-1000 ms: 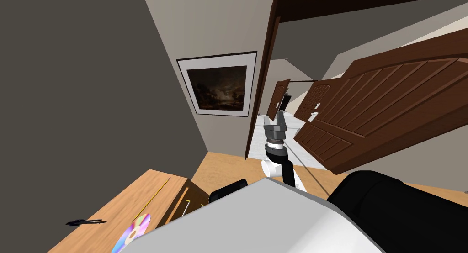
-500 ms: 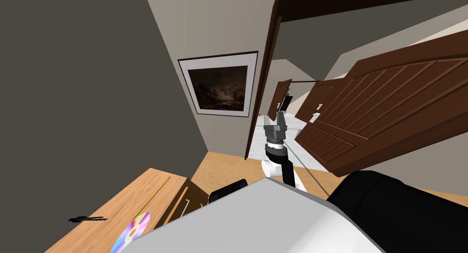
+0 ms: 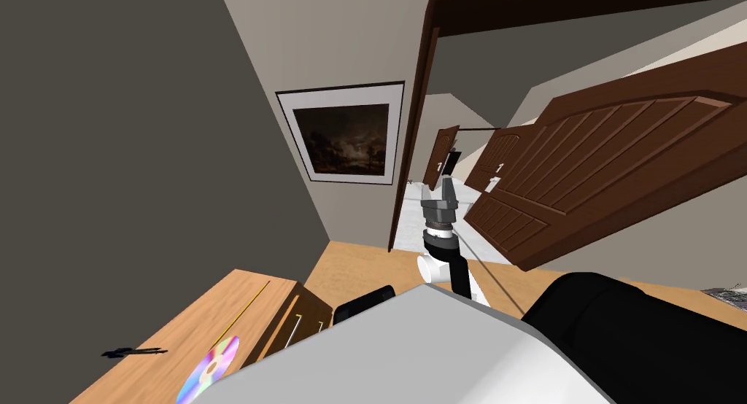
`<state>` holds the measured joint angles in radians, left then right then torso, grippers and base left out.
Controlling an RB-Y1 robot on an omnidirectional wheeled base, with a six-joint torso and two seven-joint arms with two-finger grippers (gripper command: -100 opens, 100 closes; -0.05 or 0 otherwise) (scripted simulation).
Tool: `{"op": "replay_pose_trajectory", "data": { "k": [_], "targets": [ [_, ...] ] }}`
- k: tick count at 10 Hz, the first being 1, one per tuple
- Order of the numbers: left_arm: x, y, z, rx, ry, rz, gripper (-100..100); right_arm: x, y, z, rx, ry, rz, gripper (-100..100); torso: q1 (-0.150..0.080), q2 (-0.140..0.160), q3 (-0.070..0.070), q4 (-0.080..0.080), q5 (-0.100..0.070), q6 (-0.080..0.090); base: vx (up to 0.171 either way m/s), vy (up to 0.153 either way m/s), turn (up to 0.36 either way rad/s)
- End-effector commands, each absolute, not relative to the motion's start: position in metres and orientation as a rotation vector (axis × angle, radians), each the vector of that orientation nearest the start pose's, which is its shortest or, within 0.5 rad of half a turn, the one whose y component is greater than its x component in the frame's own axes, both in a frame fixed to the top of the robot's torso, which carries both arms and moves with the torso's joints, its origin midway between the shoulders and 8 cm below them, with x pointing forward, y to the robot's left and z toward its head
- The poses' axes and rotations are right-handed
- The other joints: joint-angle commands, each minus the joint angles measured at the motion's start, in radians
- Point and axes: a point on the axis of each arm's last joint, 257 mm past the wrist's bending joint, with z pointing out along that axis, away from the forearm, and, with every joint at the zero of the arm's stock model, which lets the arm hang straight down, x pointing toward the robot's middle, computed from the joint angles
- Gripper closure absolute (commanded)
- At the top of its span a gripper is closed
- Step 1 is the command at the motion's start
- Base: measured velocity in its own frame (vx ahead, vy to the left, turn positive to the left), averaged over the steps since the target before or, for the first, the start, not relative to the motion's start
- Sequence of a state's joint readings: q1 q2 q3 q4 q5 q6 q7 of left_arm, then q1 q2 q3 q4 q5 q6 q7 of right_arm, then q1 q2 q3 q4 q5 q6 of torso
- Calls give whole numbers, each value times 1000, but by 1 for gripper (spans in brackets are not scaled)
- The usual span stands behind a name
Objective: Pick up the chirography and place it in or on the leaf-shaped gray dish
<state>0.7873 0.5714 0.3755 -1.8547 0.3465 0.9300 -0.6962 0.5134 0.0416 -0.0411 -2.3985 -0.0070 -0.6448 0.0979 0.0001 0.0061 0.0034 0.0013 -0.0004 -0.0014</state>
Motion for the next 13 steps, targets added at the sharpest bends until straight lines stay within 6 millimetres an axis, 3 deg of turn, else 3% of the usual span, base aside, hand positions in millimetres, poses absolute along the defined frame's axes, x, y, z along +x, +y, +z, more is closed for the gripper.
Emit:
{"op": "replay_pose_trajectory", "data": {
  "k": [1, 13],
  "targets": [
    [102, 608, -391, -1391, 2268, 445, 100, 284, -286, 95, 450, 421, 1209, 0, 0, 0, 0, 0, 0, 0, -108, -1, -81],
    [150, 683, -304, -1453, 2178, 583, 100, 284, -286, 95, 450, 421, 1209, 0, 0, 2, 1, 0, -1, 0, -125, 1, -103]
  ]
}}
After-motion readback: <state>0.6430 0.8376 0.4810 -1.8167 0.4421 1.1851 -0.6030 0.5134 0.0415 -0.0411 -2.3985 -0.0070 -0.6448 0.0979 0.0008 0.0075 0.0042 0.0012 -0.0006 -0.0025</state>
